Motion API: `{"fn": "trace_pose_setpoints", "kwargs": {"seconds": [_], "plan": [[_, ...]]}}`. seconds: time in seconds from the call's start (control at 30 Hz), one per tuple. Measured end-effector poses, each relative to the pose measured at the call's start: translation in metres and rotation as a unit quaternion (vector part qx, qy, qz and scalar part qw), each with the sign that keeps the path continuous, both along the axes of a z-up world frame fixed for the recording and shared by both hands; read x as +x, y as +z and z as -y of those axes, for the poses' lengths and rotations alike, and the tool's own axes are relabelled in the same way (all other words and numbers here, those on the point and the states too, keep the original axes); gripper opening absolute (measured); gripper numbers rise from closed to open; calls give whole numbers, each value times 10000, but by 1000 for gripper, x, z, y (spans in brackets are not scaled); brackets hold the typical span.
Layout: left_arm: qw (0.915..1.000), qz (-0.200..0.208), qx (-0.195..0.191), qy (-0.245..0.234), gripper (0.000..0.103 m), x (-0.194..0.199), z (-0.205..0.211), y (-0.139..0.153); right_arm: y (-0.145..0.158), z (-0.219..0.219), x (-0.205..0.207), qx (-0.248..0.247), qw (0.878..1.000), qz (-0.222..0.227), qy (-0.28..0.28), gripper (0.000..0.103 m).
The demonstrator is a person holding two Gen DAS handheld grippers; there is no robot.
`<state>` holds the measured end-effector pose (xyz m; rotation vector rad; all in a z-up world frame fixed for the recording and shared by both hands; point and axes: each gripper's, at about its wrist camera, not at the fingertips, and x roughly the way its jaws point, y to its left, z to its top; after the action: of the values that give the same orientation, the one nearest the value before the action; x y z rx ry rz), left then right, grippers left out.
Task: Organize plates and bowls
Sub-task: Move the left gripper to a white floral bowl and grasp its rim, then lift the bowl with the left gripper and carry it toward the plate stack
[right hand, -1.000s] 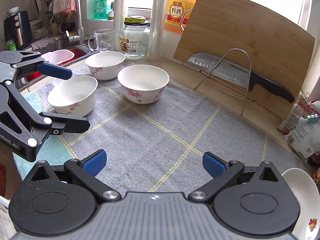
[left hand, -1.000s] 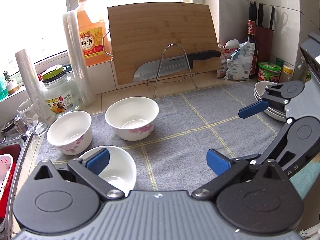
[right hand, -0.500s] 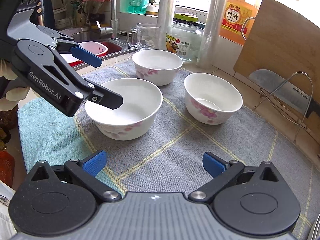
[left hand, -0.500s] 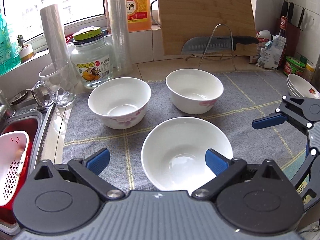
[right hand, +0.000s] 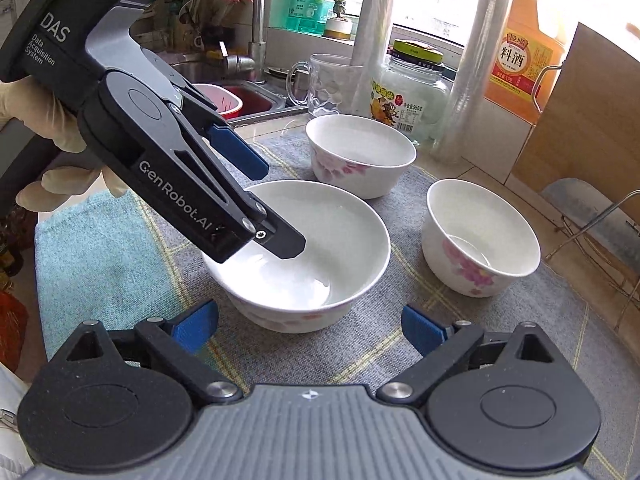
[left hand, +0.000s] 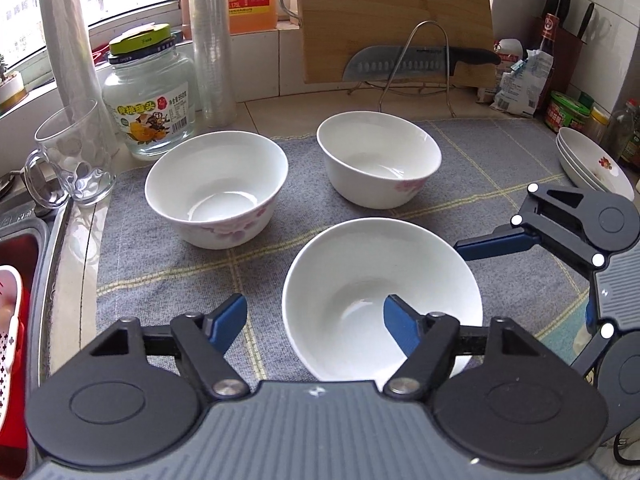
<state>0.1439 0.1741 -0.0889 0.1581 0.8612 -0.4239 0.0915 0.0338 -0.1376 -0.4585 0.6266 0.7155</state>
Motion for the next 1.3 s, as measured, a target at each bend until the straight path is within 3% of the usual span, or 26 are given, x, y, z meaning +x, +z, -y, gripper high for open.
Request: {"fn": "trace_pose_setpoints", "kwargs": {"seconds": [0.13,0.37,1.3], "plan": [[9999,-87,-27,-121,60,1,2,-2,1,-5,0,-2,10000,17,77,91],[9996,-173,-161,-168,53,7,1,-3,2,-8,-3,5,9999,71,147,85],[9988,-129,-193,-434,52,0,19,12,19,5,-16,59,10000,34,-31,82]]}}
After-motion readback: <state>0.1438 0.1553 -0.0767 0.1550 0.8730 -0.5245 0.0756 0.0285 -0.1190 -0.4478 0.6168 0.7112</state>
